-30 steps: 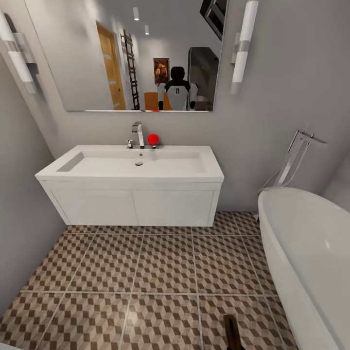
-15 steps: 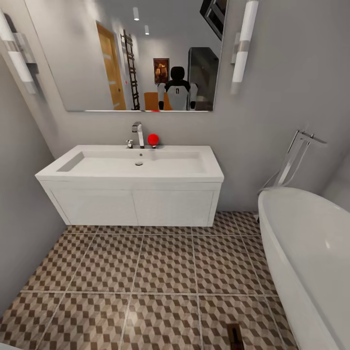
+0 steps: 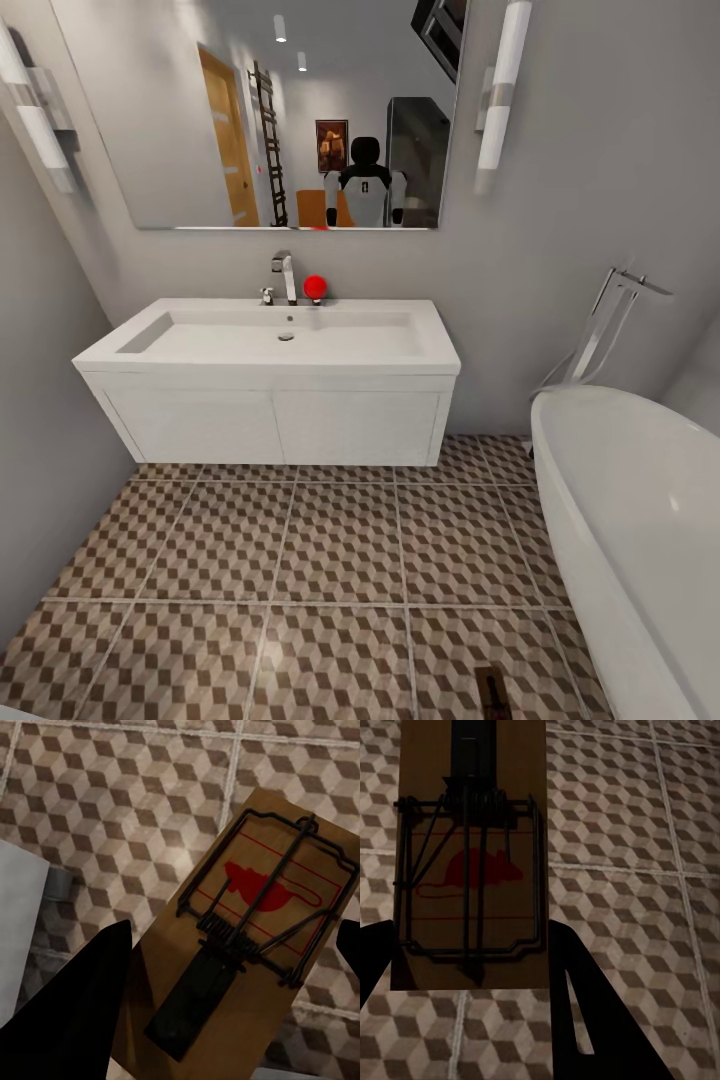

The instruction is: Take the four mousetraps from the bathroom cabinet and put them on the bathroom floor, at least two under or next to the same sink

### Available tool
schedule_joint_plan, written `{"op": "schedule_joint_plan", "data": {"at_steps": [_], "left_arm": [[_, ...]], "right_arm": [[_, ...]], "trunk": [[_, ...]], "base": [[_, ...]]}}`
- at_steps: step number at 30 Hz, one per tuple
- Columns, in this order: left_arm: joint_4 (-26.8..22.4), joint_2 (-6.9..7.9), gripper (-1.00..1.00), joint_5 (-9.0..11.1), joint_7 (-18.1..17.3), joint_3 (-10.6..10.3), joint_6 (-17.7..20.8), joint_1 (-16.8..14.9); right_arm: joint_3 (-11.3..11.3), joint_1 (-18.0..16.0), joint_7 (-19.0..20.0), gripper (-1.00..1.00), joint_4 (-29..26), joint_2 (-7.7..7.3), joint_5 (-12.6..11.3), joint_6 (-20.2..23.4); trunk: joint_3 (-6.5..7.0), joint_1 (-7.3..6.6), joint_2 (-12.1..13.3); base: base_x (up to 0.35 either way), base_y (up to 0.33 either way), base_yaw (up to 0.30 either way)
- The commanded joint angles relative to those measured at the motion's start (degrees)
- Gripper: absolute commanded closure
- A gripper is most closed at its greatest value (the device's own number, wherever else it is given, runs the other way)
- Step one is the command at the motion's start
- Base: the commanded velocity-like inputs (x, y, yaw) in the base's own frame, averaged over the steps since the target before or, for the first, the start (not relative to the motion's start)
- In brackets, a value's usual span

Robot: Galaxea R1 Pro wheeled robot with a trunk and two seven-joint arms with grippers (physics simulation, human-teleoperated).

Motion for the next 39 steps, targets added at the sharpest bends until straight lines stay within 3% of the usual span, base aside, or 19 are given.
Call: {"op": "schedule_joint_plan", "data": {"at_steps": [1, 8, 11, 13, 15, 17, 19, 22, 24, 27, 39], "left_arm": [[0.1, 0.03, 1.00, 0.3, 0.3, -0.5, -0.2, 0.0], [-0.4, -0.12, 1.00, 0.2, 0.3, -0.3, -0.1, 0.0], [-3.5, -0.26, 1.00, 0.3, 0.4, -0.2, 1.1, 0.0], [-8.4, -0.30, 1.00, 0.3, 0.5, -0.2, 6.1, -0.1], [-16.0, -0.25, 1.00, 0.3, 0.6, -0.2, 14.5, -0.1], [-24.1, -0.11, 1.00, 0.3, 0.6, -0.1, 21.7, -0.2], [-28.9, -0.01, 1.00, 0.3, 0.5, -0.2, 24.3, -0.2], [-29.2, -0.04, 1.00, 0.3, 0.4, -0.3, 22.6, -0.2], [-26.7, -0.20, 1.00, 0.3, 0.3, -0.3, 18.3, -0.2], [-24.9, -0.30, 1.00, 0.3, 0.3, -0.2, 13.2, -0.2], [-25.6, -0.49, 1.00, 0.3, 0.4, -0.2, 12.1, -0.2]], "right_arm": [[-0.1, 0.0, -0.1, 1.00, 0.0, -0.04, 0.3, -0.2], [0.0, 0.0, -0.1, 1.00, -0.5, -0.12, 0.4, -1.9], [0.0, -1.0, -0.2, 1.00, -3.4, -0.18, 0.4, 1.1], [0.0, -3.1, -0.1, 1.00, -8.1, -0.18, 0.5, 8.0], [0.0, -4.6, -0.1, 1.00, -14.0, -0.15, 0.4, 15.0], [0.1, -5.2, 0.0, 1.00, -18.6, -0.10, 0.4, 18.0], [0.2, -5.4, 0.0, 1.00, -19.9, -0.07, 0.3, 17.7], [0.3, -5.5, 0.1, 1.00, -16.5, -0.05, 0.3, 12.8], [0.2, -5.5, 0.1, 1.00, -13.4, -0.09, 0.3, 7.6], [0.1, -5.6, 0.0, 1.00, -11.3, -0.11, 0.4, 4.2], [0.1, -5.6, 0.0, 1.00, -13.8, -0.12, 0.4, 5.7]], "trunk": [[-0.05, 0.00, 0.0], [-0.05, 0.00, 0.0], [-0.05, 0.00, 0.0], [-0.05, 0.00, 0.0], [-0.05, 0.00, 0.0], [-0.05, 0.00, 0.0], [-0.05, 0.00, 0.0], [-0.05, 0.00, 0.0], [-0.05, 0.00, 0.0], [-0.05, 0.00, 0.0], [-0.05, 0.00, 0.0]], "base": [[0.000, 0.000, 0.000], [0.000, 0.000, 0.000], [0.000, 0.000, 0.000], [0.000, 0.000, 0.000], [0.000, 0.000, 0.000], [0.000, 0.000, 0.000], [0.000, 0.000, 0.000], [0.000, 0.000, 0.000], [0.000, 0.000, 0.000], [0.000, 0.000, 0.000], [0.000, 0.000, 0.000]]}}
